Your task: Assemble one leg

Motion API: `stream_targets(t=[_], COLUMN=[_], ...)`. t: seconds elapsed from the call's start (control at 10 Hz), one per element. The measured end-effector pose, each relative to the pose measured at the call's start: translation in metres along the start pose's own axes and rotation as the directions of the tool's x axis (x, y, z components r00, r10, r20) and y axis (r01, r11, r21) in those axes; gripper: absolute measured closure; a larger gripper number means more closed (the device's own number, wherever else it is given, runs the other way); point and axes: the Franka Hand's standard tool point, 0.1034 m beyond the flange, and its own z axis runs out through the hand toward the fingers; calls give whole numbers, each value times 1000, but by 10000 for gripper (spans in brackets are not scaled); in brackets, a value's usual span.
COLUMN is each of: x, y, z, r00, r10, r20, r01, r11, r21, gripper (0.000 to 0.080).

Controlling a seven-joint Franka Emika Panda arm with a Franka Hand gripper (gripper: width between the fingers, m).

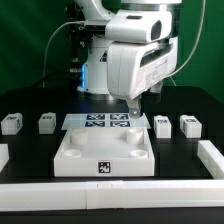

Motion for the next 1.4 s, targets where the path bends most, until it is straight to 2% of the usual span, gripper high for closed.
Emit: stream_targets(t=[0.5, 0.6, 0.7, 0.8, 0.9, 1.0, 1.4], x=[-1, -5, -12, -20, -27, -35, -36], y=[-1, -10, -20, -28, -31, -35, -35], z=[3, 9, 13, 17, 20, 24, 25], r00=[1000, 992, 981, 959, 938, 930, 935], r10=[-26, -129, -194, -283, -345, -368, -355], r20=[0, -3, 3, 11, 16, 16, 17], r01=[26, 129, 194, 283, 344, 367, 353], r11=[1000, 992, 981, 959, 938, 928, 933], r21=[0, -4, 6, 28, 51, 61, 65], gripper=[150, 150, 150, 150, 150, 150, 150])
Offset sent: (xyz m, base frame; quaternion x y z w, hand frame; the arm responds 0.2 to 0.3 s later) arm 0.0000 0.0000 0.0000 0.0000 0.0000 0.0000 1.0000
